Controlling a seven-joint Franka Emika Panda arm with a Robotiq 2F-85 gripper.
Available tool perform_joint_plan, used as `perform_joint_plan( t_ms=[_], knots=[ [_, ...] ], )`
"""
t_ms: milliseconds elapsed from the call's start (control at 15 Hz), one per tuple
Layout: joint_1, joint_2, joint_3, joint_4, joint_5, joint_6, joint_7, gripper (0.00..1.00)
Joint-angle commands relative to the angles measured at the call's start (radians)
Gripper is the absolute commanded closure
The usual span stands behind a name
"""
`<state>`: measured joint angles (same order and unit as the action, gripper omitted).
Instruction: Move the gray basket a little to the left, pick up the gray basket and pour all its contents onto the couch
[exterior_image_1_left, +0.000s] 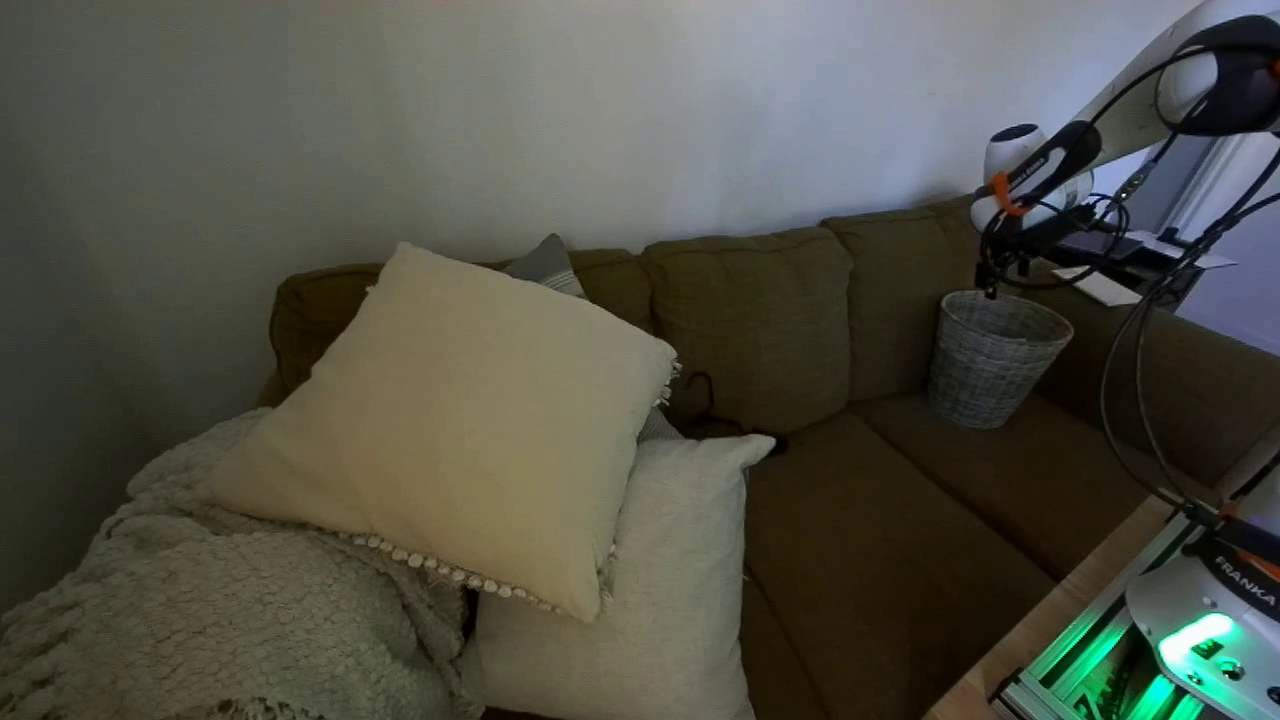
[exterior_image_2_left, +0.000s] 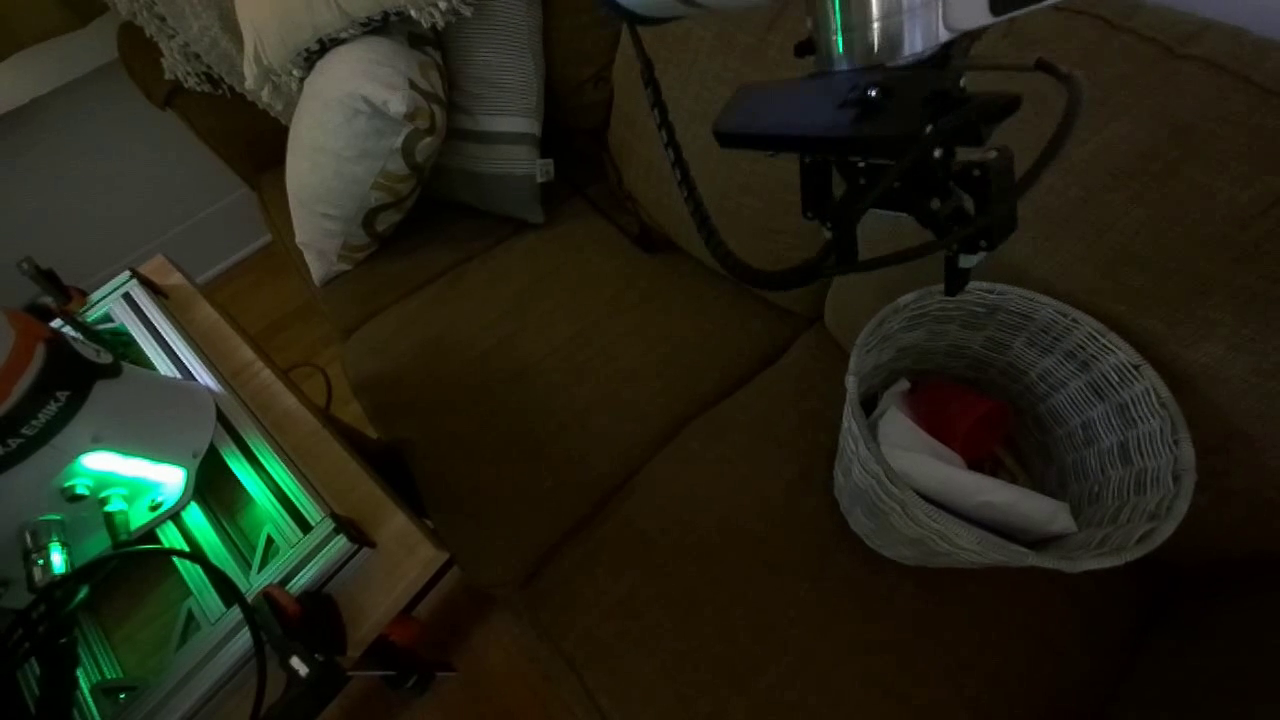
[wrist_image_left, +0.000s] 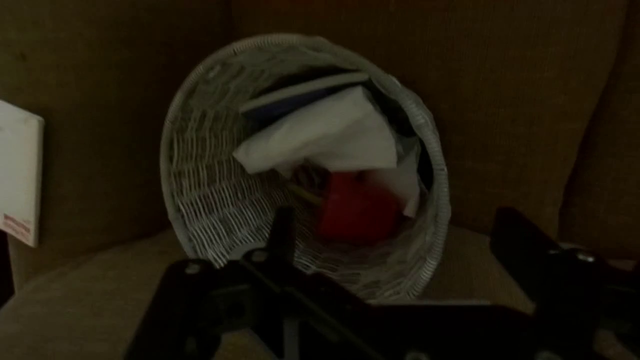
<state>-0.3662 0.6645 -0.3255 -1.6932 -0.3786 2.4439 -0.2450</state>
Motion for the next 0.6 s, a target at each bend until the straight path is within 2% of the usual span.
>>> perform_joint_plan(
  t_ms=[0, 133, 267, 400, 533],
  knots=[
    [-0.105, -0.009, 0.101, -0.086, 0.075, 0.207, -0.158, 0.0],
    [-0.156, 0.012, 0.147, -0.112, 0.093, 0.331, -0.264, 0.0],
    [-0.246, 0.053, 0.248, -0.111, 0.15, 0.412, -0.394, 0.0],
    [-0.362, 0.114, 0.381, -0.083, 0.221, 0.429, -0.535, 0.0],
    [-0.473, 0.185, 0.505, -0.041, 0.282, 0.385, -0.677, 0.0]
  ],
)
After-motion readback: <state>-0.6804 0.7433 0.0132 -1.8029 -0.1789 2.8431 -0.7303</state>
